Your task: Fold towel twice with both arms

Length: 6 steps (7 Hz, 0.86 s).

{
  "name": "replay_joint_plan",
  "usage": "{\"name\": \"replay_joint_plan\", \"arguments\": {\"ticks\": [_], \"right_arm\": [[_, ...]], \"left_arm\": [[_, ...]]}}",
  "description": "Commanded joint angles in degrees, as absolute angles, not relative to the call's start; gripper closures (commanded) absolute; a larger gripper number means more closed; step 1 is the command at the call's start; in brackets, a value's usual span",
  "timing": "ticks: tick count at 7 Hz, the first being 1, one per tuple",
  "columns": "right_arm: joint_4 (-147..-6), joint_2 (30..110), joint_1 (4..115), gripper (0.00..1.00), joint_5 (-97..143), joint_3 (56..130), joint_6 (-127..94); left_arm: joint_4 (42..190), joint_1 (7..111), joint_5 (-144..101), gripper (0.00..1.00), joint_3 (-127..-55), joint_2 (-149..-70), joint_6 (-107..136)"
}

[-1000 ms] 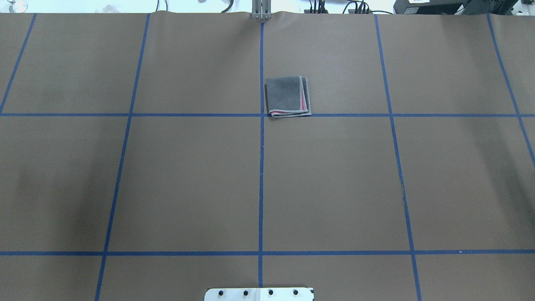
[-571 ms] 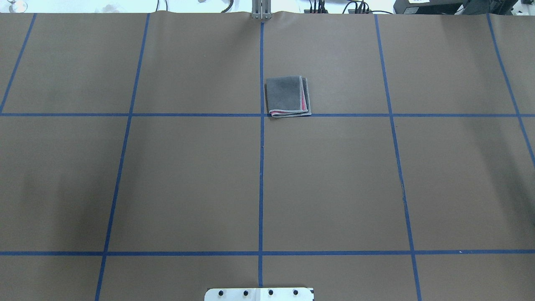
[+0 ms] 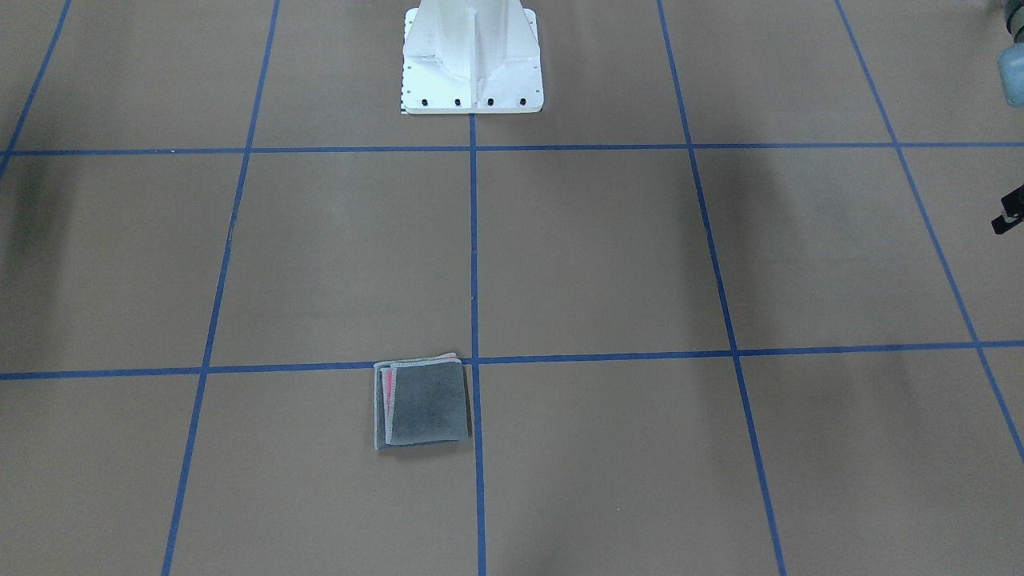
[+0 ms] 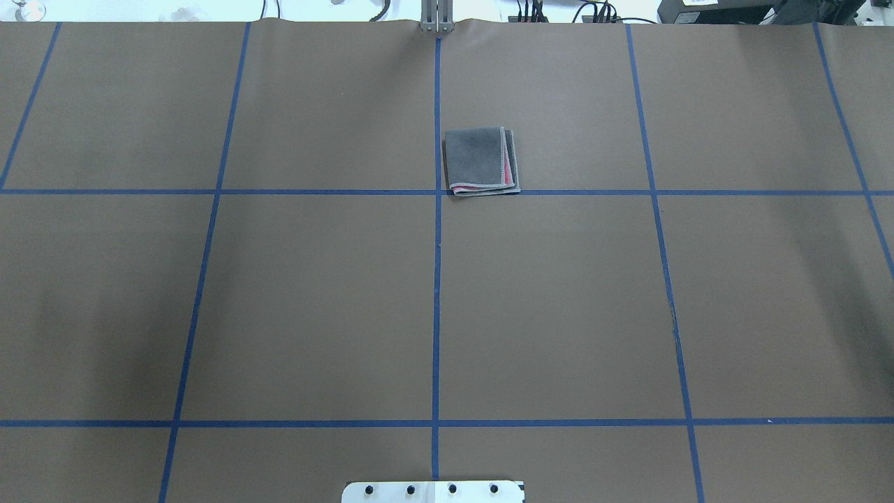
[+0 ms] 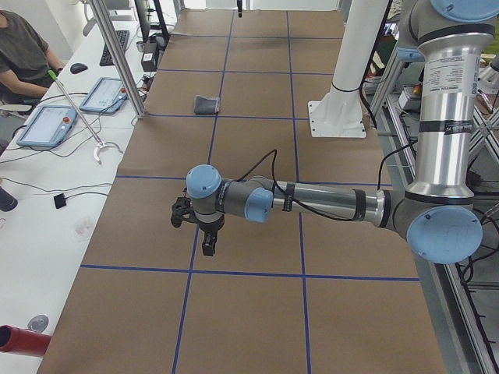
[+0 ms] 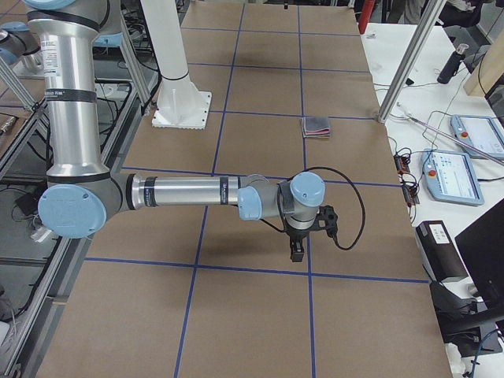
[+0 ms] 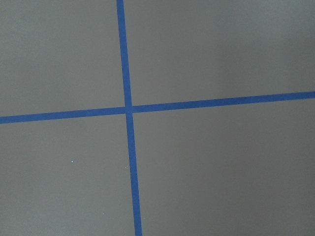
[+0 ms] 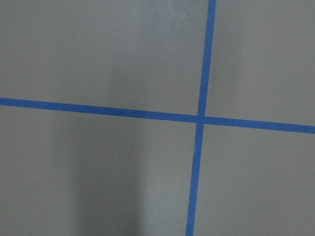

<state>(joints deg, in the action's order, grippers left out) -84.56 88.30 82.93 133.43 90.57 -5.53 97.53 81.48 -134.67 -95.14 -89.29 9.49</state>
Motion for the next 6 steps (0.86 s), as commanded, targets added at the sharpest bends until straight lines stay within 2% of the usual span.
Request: {"name": "replay_joint_plan", "arguments": {"ticks": [1, 3, 6], "right_arm": [[-85.07, 88.24, 83.14, 0.0, 133.76, 90.97, -5.54], [-94.25, 89.72, 84.2, 0.0, 133.42, 97.17, -5.45], [-94.48, 90.88, 84.11, 0.0, 132.89, 97.91, -5.36]], "left_arm": [[97.56, 81.65, -135.17, 0.0, -95.54, -89.21, 9.41], [97.38, 81.47, -135.35, 0.0, -94.92, -89.21, 9.4], [97.47, 81.47, -135.18, 0.0, -94.92, -89.21, 9.49]]}}
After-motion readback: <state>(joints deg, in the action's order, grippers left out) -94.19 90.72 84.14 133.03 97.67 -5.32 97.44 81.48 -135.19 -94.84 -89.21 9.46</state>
